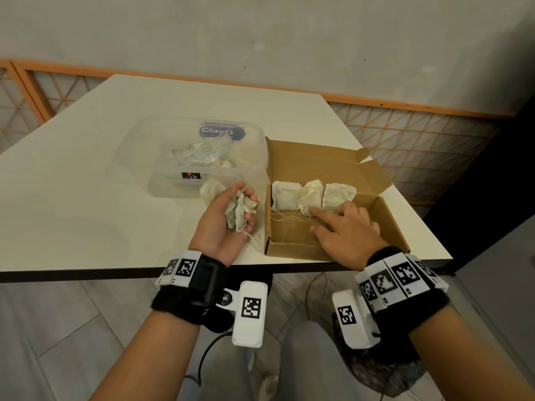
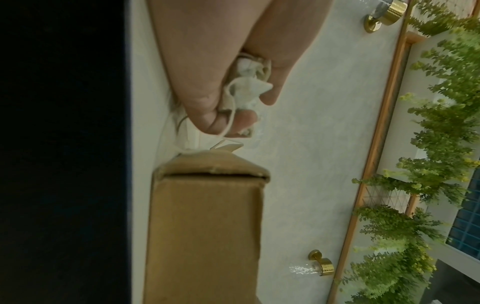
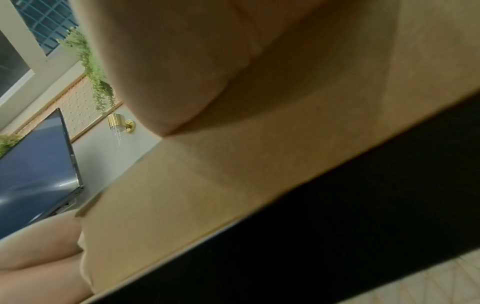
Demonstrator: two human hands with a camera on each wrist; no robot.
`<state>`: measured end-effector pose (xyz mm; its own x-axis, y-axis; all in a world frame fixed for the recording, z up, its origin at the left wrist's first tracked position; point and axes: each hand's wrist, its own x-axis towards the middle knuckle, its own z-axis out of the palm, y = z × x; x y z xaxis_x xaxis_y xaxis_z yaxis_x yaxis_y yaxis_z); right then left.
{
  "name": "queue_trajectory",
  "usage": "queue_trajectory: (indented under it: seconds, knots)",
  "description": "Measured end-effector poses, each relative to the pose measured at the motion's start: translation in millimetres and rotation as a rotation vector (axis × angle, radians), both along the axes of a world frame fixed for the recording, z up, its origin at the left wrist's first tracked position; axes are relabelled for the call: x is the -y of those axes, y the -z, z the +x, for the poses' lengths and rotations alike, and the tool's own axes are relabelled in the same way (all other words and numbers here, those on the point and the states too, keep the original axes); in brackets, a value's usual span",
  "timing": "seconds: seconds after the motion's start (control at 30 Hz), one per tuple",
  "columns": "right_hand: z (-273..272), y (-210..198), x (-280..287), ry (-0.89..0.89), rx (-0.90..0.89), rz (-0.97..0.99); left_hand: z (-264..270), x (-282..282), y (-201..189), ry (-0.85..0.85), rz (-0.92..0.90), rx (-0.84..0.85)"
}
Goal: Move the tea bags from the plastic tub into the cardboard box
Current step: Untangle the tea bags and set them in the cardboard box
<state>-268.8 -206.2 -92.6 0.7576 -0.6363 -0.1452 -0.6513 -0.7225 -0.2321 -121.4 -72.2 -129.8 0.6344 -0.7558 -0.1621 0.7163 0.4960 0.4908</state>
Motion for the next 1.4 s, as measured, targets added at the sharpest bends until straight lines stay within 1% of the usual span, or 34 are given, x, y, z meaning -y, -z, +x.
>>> queue_trajectory:
  seconds: [0.07,0.13,0.2,0.23,0.3,0.37,0.43,0.5,0.57,0.6,0.67,0.77,0.8,0.9,0.97,1.07,1.17,1.27,1.3,1.4]
  knots:
    - [-1,-1,-2,0.026,0.125,-0.003,1,-1,0,0.022,-0.019,0.000]
    - [0,-8,-7,0.035,0.356,0.066,2,-3,0,0.059,-0.058,-0.002]
    - [7,-22,-18,-0.034,0.526,0.147,3,-5,1,0.077,-0.088,-0.036]
    - [13,-29,-25,-0.096,0.552,0.167,3,-5,0,0.074,-0.093,-0.058]
    - [27,-40,-40,-0.224,0.525,0.179,3,-7,0,0.058,-0.080,-0.081]
    - [44,-44,-54,-0.310,0.451,0.194,2,-8,-2,0.044,-0.066,-0.090]
    - [60,-41,-66,-0.343,0.350,0.174,-1,-8,-6,0.021,-0.077,-0.111]
    - [72,-36,-72,-0.356,0.266,0.074,-2,-9,-9,0.001,-0.085,-0.117]
    - [76,-32,-72,-0.365,0.289,0.008,-3,-12,-11,0.008,-0.097,-0.095]
    - [76,-32,-69,-0.358,0.314,0.027,-2,-14,-10,0.022,-0.111,-0.077]
    - [73,-33,-60,-0.315,0.384,0.189,1,-19,-9,0.040,-0.102,-0.033]
    - [68,-38,-43,-0.169,0.524,0.567,8,-21,-12,0.055,-0.065,0.010]
    - [66,-40,-38,-0.116,0.581,0.666,8,-20,-15,0.061,-0.043,0.028]
    - [61,-44,-26,-0.032,0.692,0.847,4,-15,-23,0.071,0.035,0.098]
    - [56,-46,-20,-0.022,0.723,0.901,0,-13,-27,0.076,0.089,0.142]
    - [45,-45,-11,0.007,0.790,0.975,-5,-8,-33,0.063,0.114,0.194]
    - [32,-39,-2,0.016,0.825,1.023,-12,3,-47,0.091,0.194,0.400]
    - [19,-37,5,0.053,0.863,1.034,-17,21,-54,0.108,0.329,0.612]
    - [17,-38,8,0.059,0.875,1.009,-17,27,-55,0.104,0.371,0.666]
    - [12,-44,20,0.029,0.821,0.803,-18,40,-58,0.119,0.453,0.767]
